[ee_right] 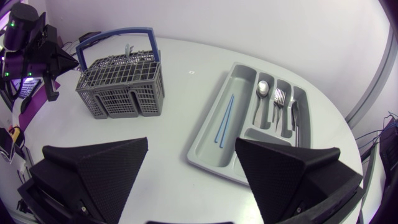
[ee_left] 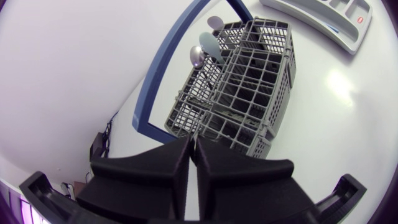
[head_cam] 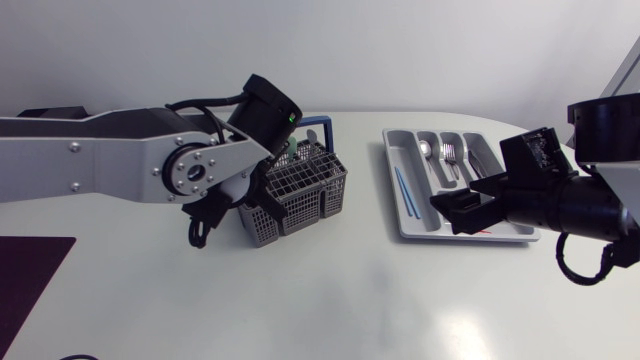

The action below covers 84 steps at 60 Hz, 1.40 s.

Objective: Unload the cutlery basket into the drawer organizer.

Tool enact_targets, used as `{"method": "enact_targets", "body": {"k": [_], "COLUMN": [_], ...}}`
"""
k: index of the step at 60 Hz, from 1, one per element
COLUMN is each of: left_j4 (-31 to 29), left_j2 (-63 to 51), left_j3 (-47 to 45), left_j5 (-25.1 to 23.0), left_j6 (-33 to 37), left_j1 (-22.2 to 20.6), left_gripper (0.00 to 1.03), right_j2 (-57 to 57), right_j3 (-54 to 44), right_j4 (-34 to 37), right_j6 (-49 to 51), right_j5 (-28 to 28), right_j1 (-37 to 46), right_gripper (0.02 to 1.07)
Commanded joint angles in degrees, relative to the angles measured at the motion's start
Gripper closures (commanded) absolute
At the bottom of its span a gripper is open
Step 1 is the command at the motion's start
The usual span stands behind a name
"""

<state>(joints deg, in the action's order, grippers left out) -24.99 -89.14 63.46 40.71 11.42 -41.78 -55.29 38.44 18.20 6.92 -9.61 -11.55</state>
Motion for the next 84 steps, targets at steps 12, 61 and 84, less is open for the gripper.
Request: {"method": "enact_targets", "body": {"k": [12,61,84], "left_j4": [-1.5,-4.9,-7.6], "left_j2": [3.4,12.9,18.0], "left_j3": [-1.6,-6.6,-6.6], "left_j5": [2.7,2.7,3.9], "left_j6": [1.0,0.9,2.0], "left_j1": [-2.1,-3.2,-4.2], "left_gripper": [1.0,1.0,1.0], "right_j2": [-0.3,0.5,0.5], "right_j3": [-1.8,-2.7,-2.2], "right_j4": [-0.7,-0.7,-0.5], "right_j6": [0.6,0.2,-0.2], "right_j5": [0.3,0.8,1.4], "right_j1": [-0.8,-1.9,-3.0], "right_gripper": [0.06,0.06,0.06]}}
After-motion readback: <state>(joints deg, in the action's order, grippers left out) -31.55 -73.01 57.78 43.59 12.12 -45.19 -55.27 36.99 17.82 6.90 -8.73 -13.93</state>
